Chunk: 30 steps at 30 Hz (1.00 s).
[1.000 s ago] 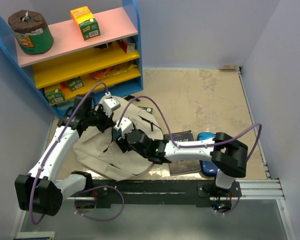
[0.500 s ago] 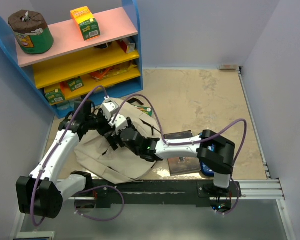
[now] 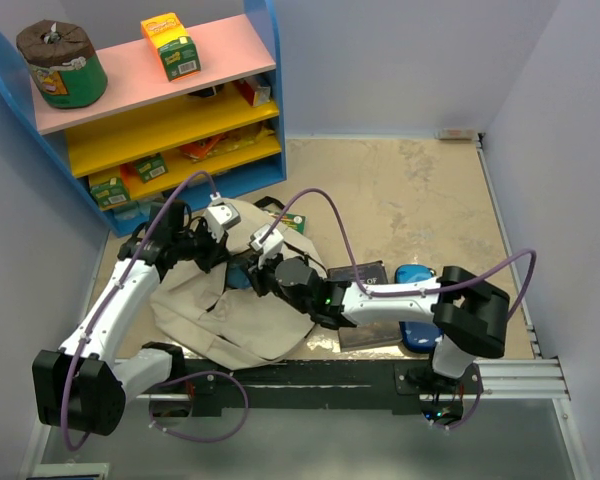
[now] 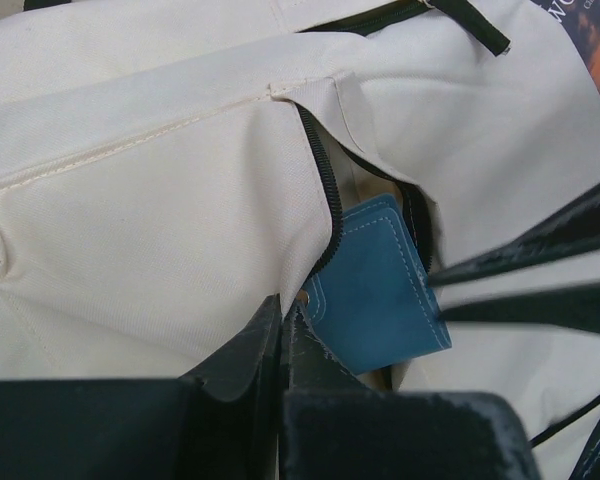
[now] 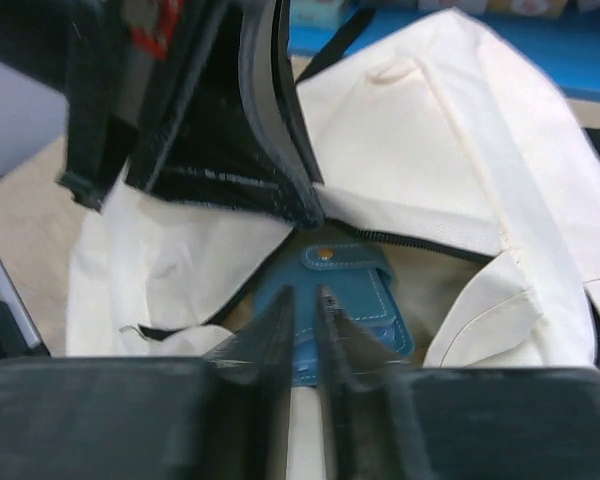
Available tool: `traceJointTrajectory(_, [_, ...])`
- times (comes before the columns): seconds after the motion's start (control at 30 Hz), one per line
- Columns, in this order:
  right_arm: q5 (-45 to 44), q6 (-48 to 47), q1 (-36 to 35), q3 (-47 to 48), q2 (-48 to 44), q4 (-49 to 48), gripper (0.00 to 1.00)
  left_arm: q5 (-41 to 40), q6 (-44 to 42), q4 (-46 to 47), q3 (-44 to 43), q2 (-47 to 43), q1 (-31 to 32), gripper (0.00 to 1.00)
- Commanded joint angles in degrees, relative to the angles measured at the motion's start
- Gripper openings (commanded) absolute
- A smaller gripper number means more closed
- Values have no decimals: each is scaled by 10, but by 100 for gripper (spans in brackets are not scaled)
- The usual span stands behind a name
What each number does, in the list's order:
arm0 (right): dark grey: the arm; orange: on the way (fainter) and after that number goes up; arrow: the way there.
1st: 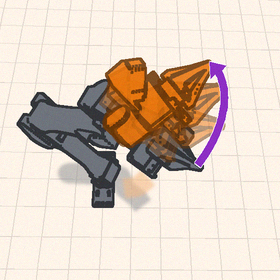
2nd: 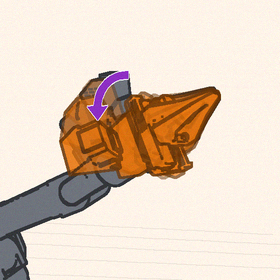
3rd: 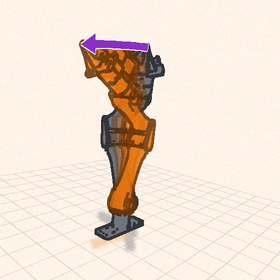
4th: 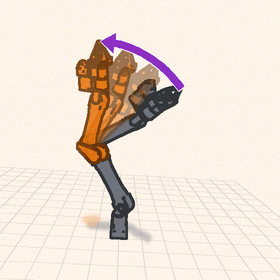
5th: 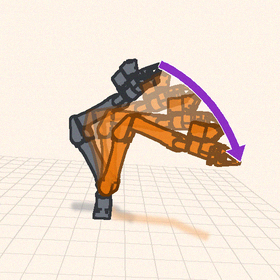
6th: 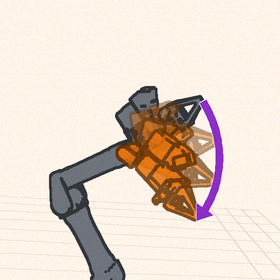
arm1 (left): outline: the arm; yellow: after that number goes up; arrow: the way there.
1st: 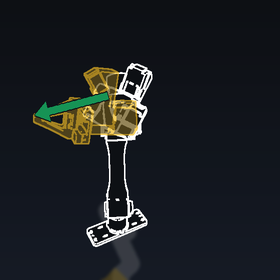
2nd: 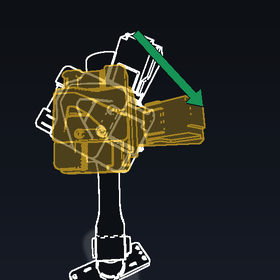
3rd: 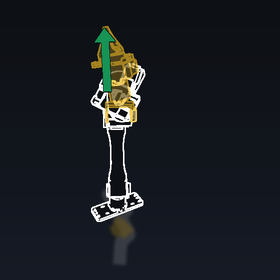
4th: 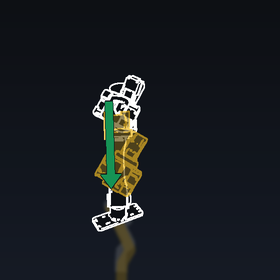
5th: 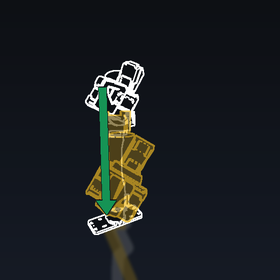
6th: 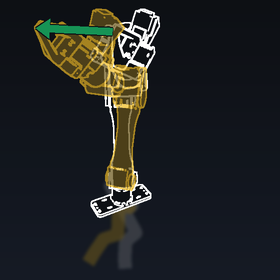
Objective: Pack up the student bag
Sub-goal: Place the personal item in the student bag.
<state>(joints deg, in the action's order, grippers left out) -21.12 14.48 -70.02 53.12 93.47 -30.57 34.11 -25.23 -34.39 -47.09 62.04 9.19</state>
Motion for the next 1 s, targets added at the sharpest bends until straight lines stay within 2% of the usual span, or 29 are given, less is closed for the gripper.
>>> traceJointTrajectory(0.0, [27,24,0,-6,23,-24,5,30,-1,3,-16,-3,4,0])
traceJointTrajectory(0.07, [30,27,0,-7,26,-25,0,28,-3,1,-18,-3,5,0])
traceJointTrajectory(0.4, [52,34,3,24,67,14,0,25,-6,4,-21,6,5,0])
traceJointTrajectory(0.7, [42,43,5,-37,-44,42,0,17,-17,11,-7,12,5,0])
traceJointTrajectory(0.97, [67,65,5,-58,-31,19,0,25,-10,12,-11,21,4,0])
